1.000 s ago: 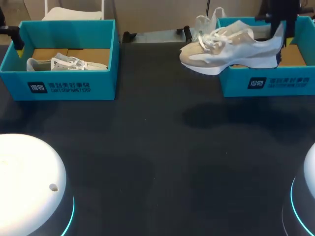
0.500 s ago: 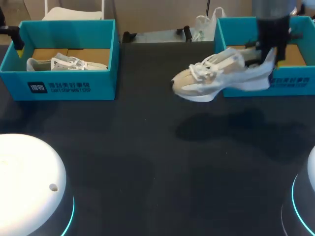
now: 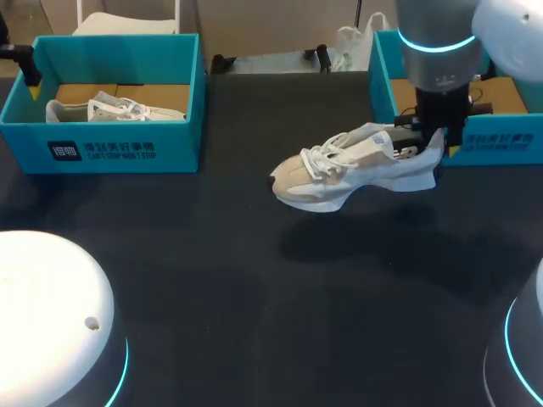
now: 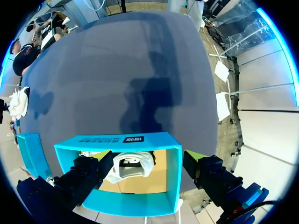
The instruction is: Take the shoe out of the shoebox, open the shoe tongue, remove and reinsert the insole, then place the shoe into the shoebox
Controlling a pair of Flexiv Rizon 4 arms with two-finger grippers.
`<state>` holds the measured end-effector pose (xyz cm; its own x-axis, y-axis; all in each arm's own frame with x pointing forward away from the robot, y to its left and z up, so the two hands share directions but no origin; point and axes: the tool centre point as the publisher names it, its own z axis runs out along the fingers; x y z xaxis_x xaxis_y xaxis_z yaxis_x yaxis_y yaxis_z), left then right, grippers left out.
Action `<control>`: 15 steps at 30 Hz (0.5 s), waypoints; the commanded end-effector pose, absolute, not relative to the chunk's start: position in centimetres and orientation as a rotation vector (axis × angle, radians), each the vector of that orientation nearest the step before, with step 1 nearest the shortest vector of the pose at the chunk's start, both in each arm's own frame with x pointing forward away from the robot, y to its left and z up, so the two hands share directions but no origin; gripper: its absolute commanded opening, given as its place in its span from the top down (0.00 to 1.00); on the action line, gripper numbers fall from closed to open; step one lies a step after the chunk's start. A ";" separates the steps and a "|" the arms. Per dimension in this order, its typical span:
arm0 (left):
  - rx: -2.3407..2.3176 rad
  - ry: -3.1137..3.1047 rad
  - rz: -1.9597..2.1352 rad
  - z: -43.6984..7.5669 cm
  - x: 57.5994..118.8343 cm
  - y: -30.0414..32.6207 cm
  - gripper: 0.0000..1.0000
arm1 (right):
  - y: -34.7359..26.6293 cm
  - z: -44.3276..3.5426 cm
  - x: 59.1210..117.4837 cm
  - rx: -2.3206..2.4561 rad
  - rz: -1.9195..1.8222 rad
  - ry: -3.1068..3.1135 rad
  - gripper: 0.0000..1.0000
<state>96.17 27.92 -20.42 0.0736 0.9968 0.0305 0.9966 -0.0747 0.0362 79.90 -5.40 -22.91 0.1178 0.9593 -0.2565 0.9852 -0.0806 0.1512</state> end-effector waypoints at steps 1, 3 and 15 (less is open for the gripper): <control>2.298 2.132 0.078 -20.4 96.1 28.0 0.00 | -5.6 -22.8 79.6 2.111 -0.109 1.909 1.00; 2.298 2.132 0.078 -20.4 96.1 28.0 0.00 | -4.9 -22.6 79.3 2.095 -0.066 1.917 1.00; 2.298 2.132 0.078 -20.4 96.1 28.0 0.00 | 5.5 -28.6 70.9 2.063 -0.164 1.976 1.00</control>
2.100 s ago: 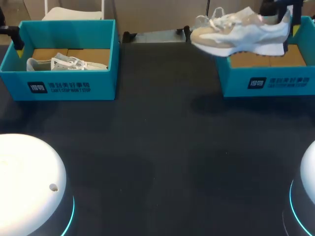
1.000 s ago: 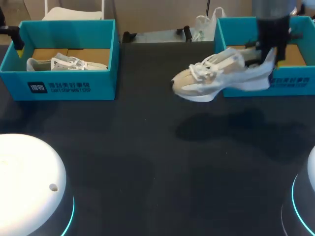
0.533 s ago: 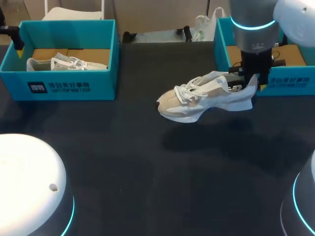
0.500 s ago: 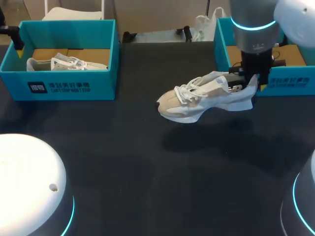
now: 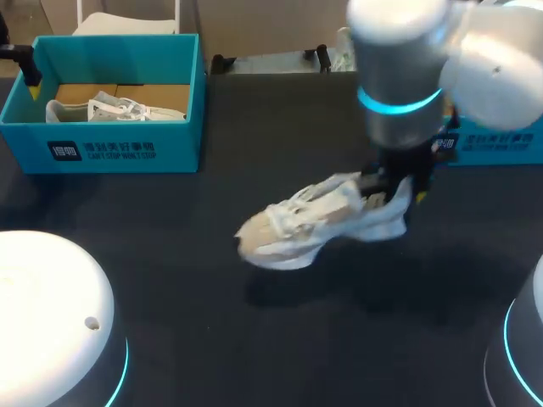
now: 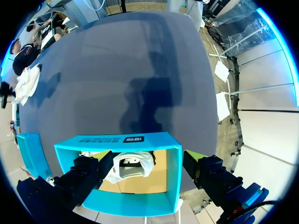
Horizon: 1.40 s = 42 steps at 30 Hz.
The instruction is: Take the shoe out of the shoebox, open the shoe tongue, remove and reinsert the insole, then place the shoe into the shoebox
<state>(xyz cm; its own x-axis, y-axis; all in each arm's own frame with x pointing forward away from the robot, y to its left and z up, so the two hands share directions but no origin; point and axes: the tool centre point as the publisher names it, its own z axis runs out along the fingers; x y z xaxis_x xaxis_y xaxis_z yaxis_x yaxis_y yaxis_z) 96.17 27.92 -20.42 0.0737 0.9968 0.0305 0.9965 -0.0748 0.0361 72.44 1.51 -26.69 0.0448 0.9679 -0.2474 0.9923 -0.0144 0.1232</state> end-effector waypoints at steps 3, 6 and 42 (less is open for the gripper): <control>2.298 2.132 0.078 -20.4 96.1 28.0 0.00 | 6.3 -29.0 70.2 2.102 -0.125 1.997 1.00; 2.298 2.132 0.078 -20.4 96.1 28.0 0.00 | 6.3 -29.0 70.2 2.102 -0.125 1.997 1.00; 2.298 2.132 0.078 -20.4 96.1 28.0 0.00 | 11.2 -36.6 66.6 2.128 -0.173 2.015 1.00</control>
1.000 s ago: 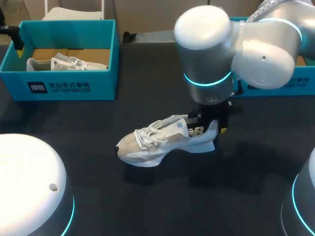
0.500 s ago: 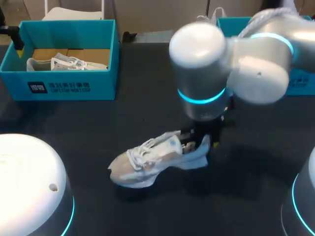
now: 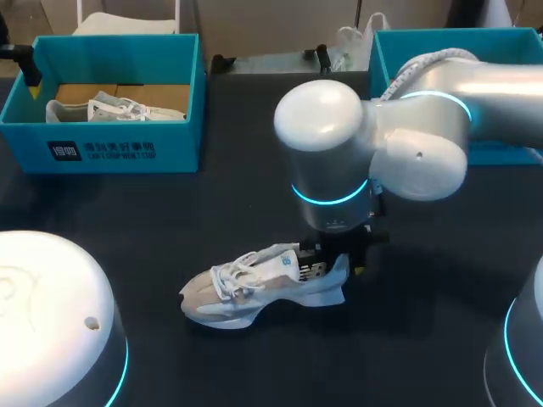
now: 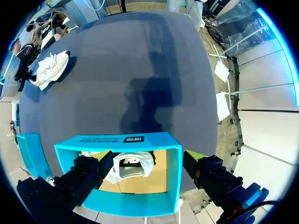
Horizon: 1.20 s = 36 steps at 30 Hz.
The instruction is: Take the shoe out of the shoebox, open the shoe tongue, remove and reinsert the insole, then place the shoe into the shoebox
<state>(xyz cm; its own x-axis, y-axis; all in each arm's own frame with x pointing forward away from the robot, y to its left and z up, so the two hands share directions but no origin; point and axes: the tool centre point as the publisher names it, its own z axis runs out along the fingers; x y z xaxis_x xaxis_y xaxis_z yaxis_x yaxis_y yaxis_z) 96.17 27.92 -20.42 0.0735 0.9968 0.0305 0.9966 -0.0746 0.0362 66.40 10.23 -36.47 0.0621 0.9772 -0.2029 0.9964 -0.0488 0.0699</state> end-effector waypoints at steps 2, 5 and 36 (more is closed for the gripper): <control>2.298 2.132 0.078 -20.4 96.1 28.0 0.00 | 11.4 -36.7 66.6 2.127 -0.175 2.015 1.00; 2.298 2.132 0.078 -20.4 96.1 28.0 0.00 | 11.5 -37.0 66.7 2.129 -0.187 2.015 1.00; 2.298 2.132 0.078 -20.4 96.1 28.0 0.00 | 11.0 -37.8 66.3 2.212 -0.163 1.985 0.00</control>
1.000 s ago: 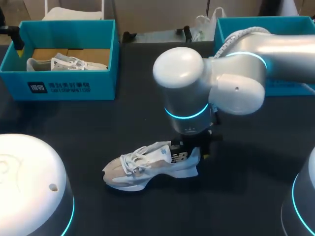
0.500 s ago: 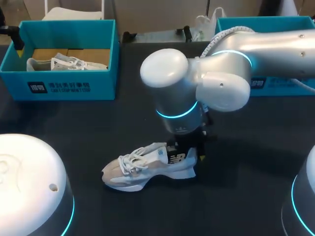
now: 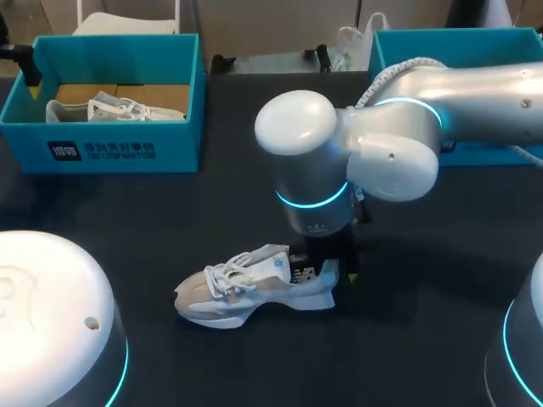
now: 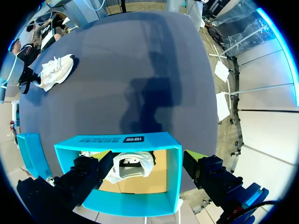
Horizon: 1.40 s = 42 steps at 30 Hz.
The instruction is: Take the shoe out of the shoebox, open the shoe tongue, remove and reinsert the insole, then place the shoe into the shoebox
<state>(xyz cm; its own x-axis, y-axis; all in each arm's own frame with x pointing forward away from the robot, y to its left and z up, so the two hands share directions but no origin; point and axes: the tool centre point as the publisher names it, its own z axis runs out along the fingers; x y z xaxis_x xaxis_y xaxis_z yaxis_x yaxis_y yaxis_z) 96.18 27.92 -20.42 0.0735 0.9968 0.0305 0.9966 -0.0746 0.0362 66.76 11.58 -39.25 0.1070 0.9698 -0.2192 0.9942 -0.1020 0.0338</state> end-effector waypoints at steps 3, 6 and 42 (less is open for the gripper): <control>2.298 2.132 0.078 -20.4 96.1 28.0 0.00 | 11.0 -36.4 66.1 2.231 -0.117 2.007 0.00; 2.298 2.132 0.078 -20.4 96.1 28.0 0.00 | 10.9 -34.7 66.1 2.253 -0.051 2.030 0.00; 2.298 2.132 0.078 -20.4 96.1 28.0 0.00 | 3.2 -28.6 67.7 1.292 1.675 2.677 0.00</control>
